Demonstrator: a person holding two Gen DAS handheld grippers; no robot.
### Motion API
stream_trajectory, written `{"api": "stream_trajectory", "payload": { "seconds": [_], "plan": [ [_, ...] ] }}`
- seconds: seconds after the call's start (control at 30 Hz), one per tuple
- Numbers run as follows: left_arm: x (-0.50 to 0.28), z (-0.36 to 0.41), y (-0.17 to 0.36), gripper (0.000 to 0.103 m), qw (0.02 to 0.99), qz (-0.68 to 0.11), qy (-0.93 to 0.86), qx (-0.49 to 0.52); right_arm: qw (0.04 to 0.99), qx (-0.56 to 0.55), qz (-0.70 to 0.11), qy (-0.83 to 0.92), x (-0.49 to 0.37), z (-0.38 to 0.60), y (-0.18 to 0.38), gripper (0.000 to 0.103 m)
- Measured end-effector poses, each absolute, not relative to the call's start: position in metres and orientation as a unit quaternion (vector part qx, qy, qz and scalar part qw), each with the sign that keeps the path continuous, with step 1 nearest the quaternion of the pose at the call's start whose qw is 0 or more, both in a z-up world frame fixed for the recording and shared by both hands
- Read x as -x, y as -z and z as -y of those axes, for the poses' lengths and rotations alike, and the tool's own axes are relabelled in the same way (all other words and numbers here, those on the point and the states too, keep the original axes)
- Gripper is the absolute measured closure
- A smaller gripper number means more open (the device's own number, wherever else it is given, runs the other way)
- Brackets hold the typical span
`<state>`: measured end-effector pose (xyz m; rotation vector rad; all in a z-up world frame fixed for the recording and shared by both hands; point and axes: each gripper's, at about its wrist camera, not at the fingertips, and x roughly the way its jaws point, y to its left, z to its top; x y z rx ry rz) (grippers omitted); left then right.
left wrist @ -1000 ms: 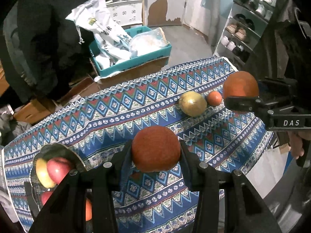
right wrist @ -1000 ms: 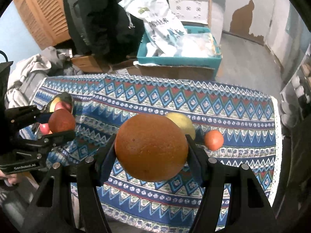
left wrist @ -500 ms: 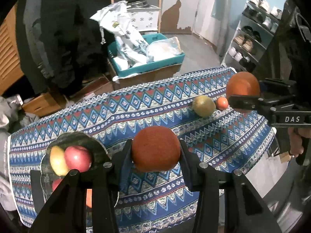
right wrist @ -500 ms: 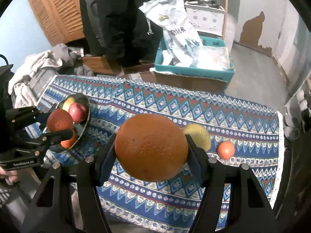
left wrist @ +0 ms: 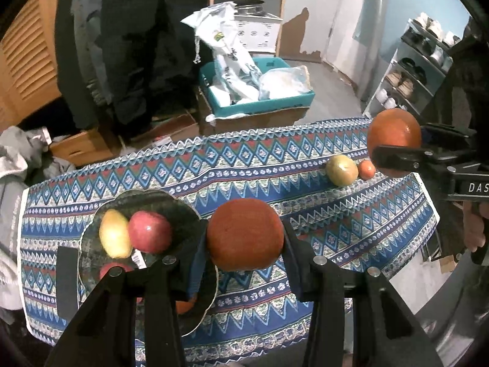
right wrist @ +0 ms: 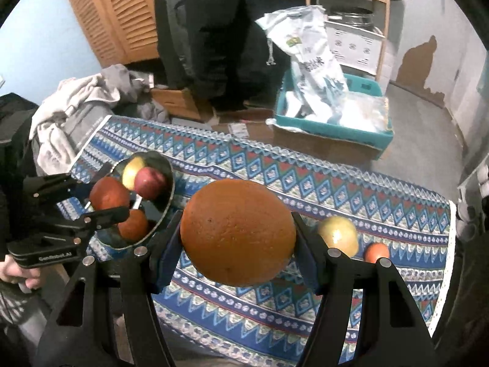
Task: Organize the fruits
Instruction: 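Carry the orange with the right tool while the left tool carries the red-orange fruit to the bowl, then lower and open the right tool in the bowl while the left tool releases its fruit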
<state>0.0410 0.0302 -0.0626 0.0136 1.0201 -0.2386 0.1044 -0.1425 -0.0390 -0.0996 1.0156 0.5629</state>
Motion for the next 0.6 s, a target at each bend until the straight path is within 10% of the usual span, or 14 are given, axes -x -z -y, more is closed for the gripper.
{"api": "stream_trajectory", "payload": {
  "seconds": [0.6],
  "plan": [
    [-0.040, -0.119, 0.077, 0.057, 0.861, -0.503, 0.046, 0.050, 0.798, 0.049, -0.503, -0.328, -0.117, 0.056, 0.049, 0.036]
  ]
}}
